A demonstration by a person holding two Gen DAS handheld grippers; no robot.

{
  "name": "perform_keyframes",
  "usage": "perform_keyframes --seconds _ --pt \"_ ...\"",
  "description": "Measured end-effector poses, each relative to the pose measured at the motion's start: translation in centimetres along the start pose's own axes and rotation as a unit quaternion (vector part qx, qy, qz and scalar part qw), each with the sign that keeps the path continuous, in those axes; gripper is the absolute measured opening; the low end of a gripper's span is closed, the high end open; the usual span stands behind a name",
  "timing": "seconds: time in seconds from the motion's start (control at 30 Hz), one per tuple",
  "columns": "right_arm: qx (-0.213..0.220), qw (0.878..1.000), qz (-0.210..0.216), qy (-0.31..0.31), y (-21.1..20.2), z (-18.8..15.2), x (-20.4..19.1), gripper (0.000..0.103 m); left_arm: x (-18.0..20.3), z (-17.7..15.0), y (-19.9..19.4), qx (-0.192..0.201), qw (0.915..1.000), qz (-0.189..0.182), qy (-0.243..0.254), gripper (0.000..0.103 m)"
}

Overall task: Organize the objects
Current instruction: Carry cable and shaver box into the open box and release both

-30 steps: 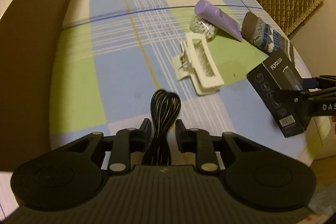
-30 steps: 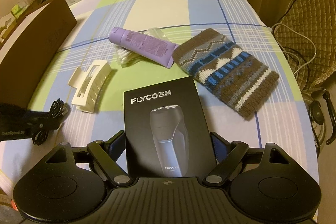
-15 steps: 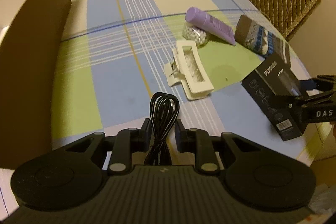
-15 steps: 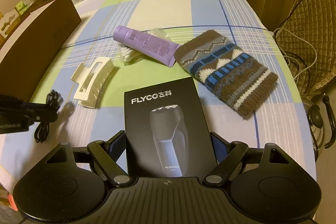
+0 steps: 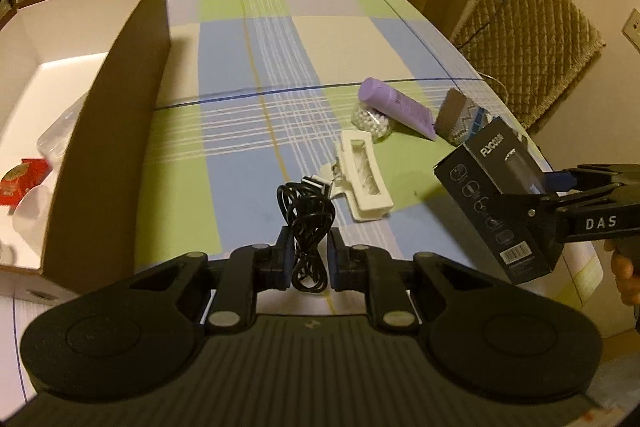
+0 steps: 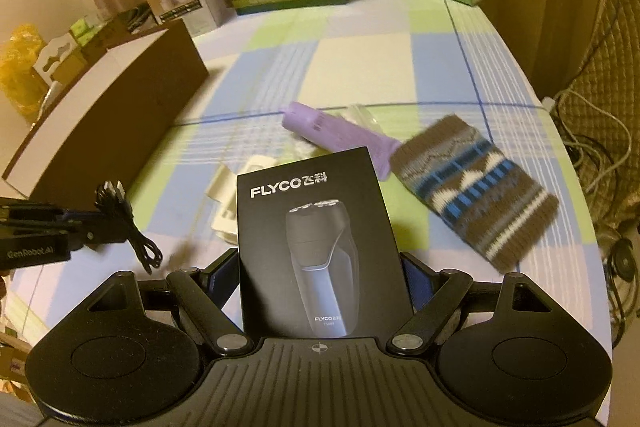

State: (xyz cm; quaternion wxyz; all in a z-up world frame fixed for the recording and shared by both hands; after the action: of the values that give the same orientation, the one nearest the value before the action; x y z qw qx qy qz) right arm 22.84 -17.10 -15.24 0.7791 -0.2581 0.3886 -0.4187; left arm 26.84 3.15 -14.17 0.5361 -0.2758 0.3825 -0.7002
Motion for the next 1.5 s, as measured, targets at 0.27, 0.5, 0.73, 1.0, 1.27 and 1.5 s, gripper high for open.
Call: perform_keyframes --seconds 0.27,0.5,0.73,1.0,1.27,1.5 --pt "0.000 1.000 0.012 -0.009 0.1 0.5 -1.1 0.080 -0.6 -0.2 -0.9 -0.002 0.9999 -0.007 -0.011 0.013" --pt "0.009 0.999 0.026 -0.020 0.1 2.1 -2.4 0.080 -1.7 1.1 -3.2 0.027 0.9993 -0.005 -0.024 0.013" --pt "0.026 0.996 0.058 -0.055 0.7 5.2 -5.8 0.080 -3.7 3.7 -6.4 0.073 0.9964 0.004 -0.042 0.013" --pt "0.033 0.989 0.107 -0.097 2.9 8.8 -11.9 0.080 -7.6 6.2 -9.7 0.115 0.9908 0.033 -0.063 0.013" --pt "0.038 0.978 0.163 -0.127 6.2 12.4 -18.7 0.080 -13.3 7.5 -11.1 0.132 0.9843 0.080 -0.087 0.013" --pt "0.028 0.970 0.195 -0.144 10.1 14.9 -23.8 0.080 -18.3 8.1 -10.5 0.127 0.9803 0.111 -0.102 0.013"
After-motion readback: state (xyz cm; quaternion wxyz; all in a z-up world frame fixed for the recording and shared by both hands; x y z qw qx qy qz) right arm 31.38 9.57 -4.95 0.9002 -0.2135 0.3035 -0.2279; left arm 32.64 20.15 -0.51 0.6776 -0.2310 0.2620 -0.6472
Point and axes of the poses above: each gripper's, at about its wrist camera, not at the fingertips, and y roughly the way its jaws point, x to its right, z to its top, the point moved 9 cm from there along y, roughly the way its jaws point, and after that the axes turned 12 degrees about z, right-handed, at the moved point
